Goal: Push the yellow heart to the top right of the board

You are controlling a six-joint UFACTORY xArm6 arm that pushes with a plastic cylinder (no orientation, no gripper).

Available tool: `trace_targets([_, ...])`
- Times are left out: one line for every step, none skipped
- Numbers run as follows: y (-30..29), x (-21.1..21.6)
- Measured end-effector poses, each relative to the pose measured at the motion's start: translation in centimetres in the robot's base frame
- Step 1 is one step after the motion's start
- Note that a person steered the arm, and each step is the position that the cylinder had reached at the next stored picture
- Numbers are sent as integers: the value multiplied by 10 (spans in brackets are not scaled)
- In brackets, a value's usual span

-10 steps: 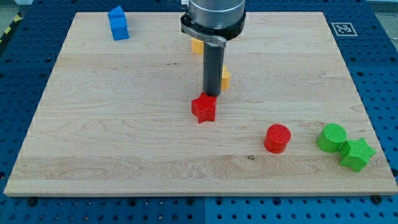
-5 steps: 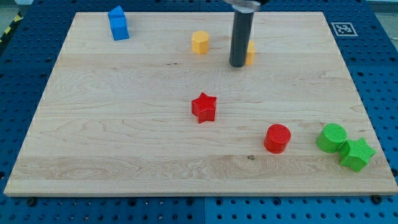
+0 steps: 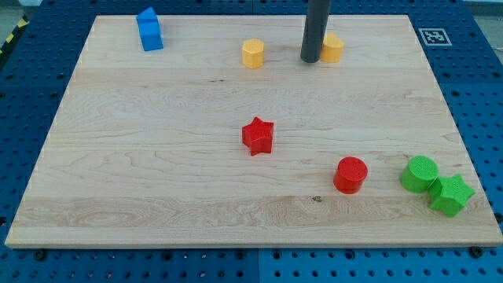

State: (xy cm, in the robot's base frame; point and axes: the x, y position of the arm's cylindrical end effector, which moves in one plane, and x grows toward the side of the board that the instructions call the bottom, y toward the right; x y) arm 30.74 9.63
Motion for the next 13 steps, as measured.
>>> trace_targets([16,-14])
trace_targets([45,-30])
trace_targets([76,-33])
trace_targets([80,-26])
trace_targets([83,-4])
trace_targets([100,-3])
trace_targets([101,-3])
trace_targets([101,-13])
trace_targets([101,-28])
trace_targets([101,-35])
trace_targets([103,-36])
trace_targets([111,-36])
trace_targets([117,-39])
